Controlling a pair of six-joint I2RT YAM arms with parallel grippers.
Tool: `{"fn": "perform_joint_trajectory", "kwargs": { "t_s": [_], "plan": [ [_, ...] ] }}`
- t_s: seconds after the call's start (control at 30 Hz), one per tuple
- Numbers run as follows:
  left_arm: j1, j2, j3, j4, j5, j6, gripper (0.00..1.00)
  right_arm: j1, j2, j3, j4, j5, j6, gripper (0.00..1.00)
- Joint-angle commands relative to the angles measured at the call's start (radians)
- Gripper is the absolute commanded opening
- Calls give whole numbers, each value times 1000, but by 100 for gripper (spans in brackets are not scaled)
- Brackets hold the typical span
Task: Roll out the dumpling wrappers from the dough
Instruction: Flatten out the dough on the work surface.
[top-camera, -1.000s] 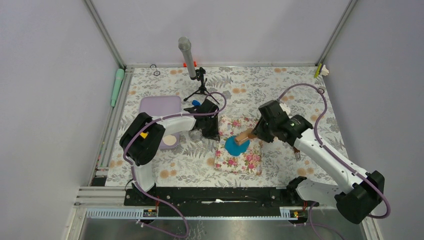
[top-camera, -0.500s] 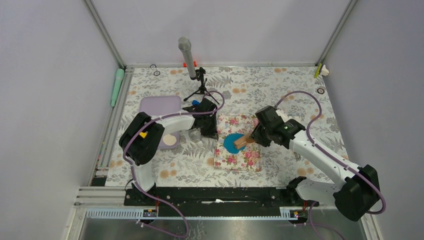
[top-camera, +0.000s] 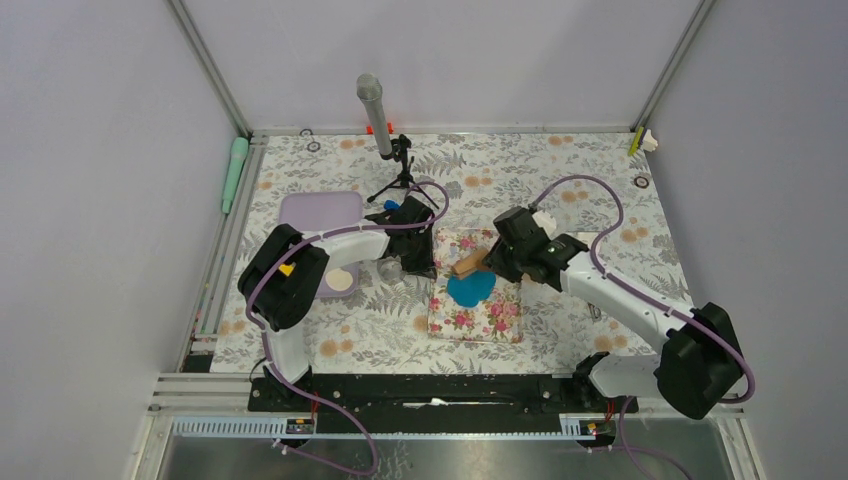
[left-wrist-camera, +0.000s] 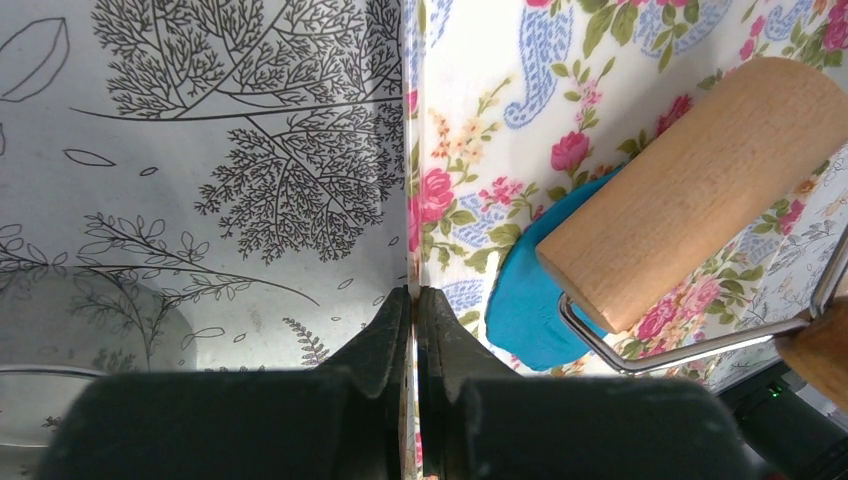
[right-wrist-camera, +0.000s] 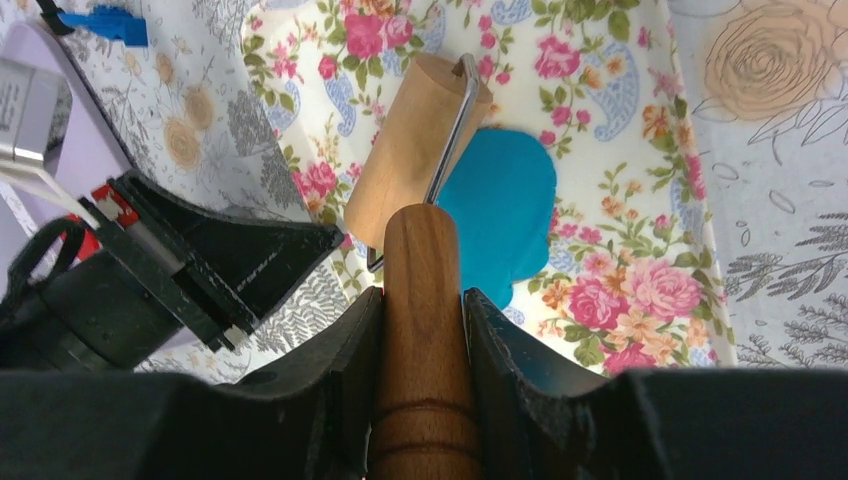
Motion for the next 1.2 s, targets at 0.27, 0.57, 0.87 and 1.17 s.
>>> {"fn": "perform_joint_trajectory", "kwargs": {
  "t_s": [0.27, 0.57, 0.87, 1.17],
  "plan": [
    [21, -1, 14, 25, 3, -61, 0, 144, -60, -136, -361, 53, 63, 0],
    [24, -17, -4, 26, -18, -63, 0, 145, -157, -253, -340, -73, 106, 0],
    [24, -20, -8, 32, -14, -65, 0, 133, -230, -334, -358, -133, 150, 0],
    [26, -26, -26, 41, -21, -67, 0, 98, -332, -399, -424, -170, 146, 0]
  ]
}}
